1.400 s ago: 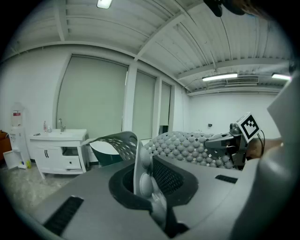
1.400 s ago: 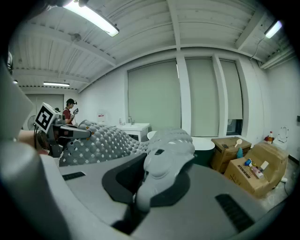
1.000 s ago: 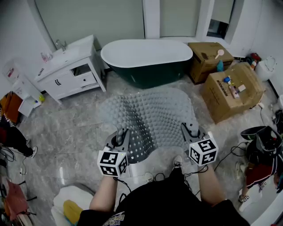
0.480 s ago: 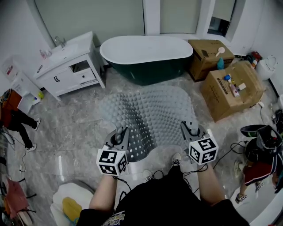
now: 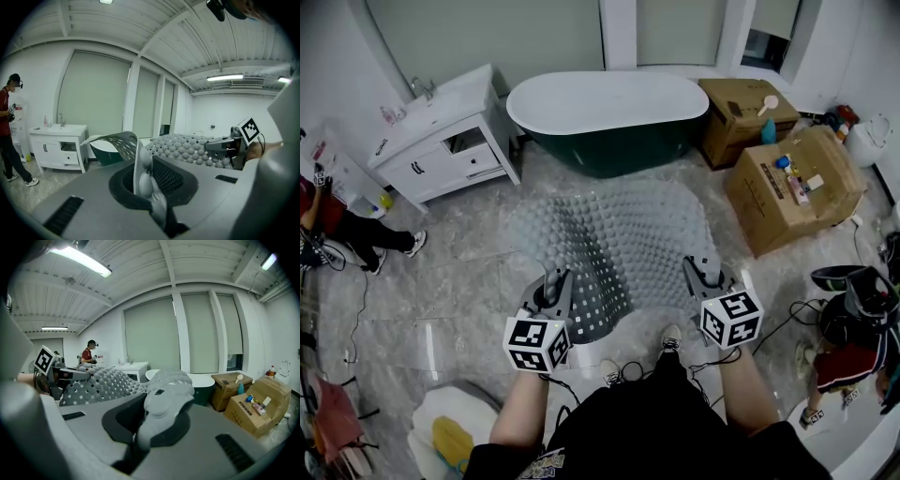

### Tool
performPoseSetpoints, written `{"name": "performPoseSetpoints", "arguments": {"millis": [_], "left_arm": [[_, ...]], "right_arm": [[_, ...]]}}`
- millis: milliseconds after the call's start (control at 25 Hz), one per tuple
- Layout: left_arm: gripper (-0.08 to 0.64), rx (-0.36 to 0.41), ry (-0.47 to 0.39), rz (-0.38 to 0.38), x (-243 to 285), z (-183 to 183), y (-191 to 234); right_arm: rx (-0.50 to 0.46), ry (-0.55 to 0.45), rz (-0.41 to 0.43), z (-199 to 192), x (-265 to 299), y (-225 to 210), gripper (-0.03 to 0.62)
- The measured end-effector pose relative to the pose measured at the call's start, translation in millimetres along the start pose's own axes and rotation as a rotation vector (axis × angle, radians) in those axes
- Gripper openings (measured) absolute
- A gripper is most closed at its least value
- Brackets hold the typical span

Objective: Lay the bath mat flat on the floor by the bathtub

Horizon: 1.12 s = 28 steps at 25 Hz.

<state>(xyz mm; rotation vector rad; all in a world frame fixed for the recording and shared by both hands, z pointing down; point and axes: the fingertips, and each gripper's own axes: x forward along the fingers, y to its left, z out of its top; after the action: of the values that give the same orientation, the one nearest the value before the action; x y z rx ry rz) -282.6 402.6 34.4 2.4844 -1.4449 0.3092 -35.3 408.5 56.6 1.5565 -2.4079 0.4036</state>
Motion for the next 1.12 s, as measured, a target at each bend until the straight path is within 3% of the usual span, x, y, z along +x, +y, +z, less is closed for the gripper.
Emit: {"name": "performPoseSetpoints", "arguments": {"millis": [1120], "left_arm": [[0.035, -0.023, 0.059, 0.044, 166.1, 13.0, -90.3]], "right_arm": [[0.046, 0.05, 0.058, -7.9, 38.9, -188.3, 0.031]]}}
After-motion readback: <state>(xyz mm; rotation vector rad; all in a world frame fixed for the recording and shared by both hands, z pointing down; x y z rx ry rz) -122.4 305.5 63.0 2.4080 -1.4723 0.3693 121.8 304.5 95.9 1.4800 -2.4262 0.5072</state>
